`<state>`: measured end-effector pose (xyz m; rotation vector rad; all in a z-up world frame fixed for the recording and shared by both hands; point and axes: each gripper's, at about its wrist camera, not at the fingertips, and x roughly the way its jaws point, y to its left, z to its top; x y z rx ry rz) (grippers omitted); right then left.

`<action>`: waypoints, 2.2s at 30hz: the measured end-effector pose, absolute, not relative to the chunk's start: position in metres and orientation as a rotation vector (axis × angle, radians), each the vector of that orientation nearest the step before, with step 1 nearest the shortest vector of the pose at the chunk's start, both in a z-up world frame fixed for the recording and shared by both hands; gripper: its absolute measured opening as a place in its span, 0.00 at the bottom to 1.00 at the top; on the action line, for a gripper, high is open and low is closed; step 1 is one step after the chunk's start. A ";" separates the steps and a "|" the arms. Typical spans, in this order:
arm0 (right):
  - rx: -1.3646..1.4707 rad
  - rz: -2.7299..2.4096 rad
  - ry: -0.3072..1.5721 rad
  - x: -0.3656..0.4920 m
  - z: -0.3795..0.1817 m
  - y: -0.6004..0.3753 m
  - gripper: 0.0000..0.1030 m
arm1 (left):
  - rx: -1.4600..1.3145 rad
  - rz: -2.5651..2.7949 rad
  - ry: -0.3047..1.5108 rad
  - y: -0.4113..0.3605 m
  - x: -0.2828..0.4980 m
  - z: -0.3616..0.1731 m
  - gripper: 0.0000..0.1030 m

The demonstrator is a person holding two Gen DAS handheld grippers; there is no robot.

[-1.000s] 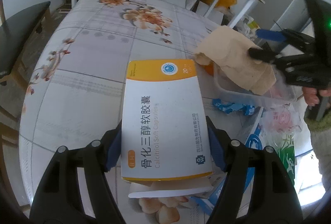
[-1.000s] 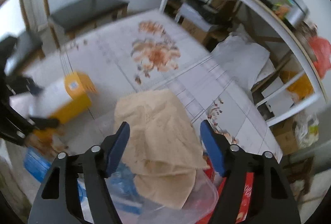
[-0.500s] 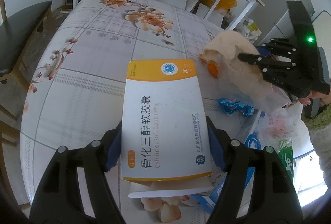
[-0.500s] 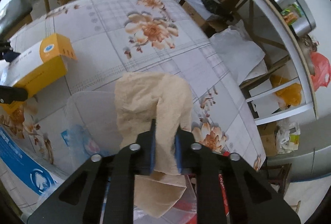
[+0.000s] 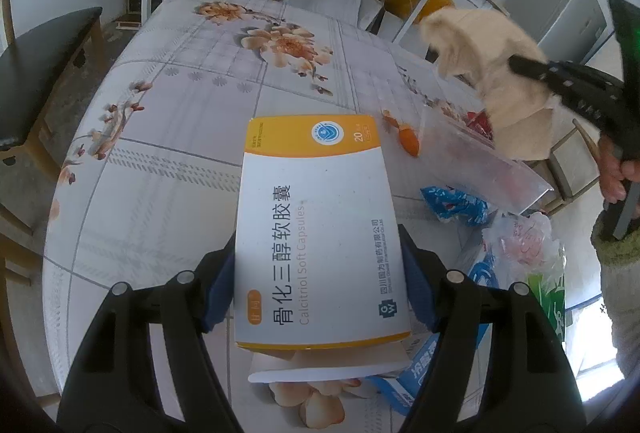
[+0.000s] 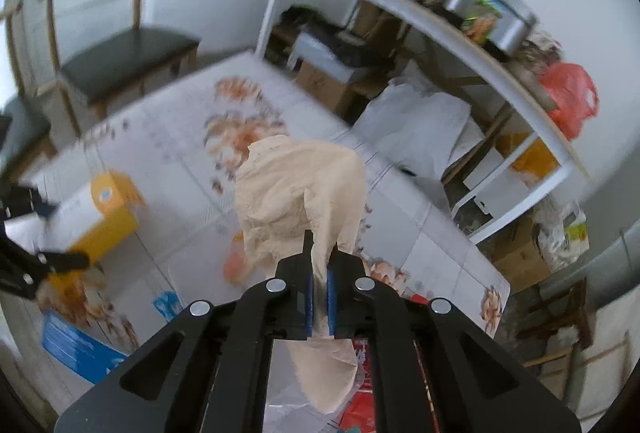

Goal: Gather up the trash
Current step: 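Grasp the beige cloth with the right gripper and lift it from the plastic tub, then carry the medicine box and beige cloth toward the blue wastebasket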

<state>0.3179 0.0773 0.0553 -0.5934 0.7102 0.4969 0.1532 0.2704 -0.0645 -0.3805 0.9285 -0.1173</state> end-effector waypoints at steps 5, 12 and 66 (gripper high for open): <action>-0.456 0.455 0.648 0.309 0.085 0.053 0.05 | -0.384 -0.107 0.905 0.272 0.150 -0.057 0.66; -0.344 0.398 0.576 0.287 0.114 0.025 0.05 | -0.390 -0.110 0.868 0.271 0.144 -0.043 0.66; 0.004 -0.025 0.500 0.168 0.132 -0.156 0.05 | -0.286 -0.385 0.628 0.174 0.121 0.065 0.66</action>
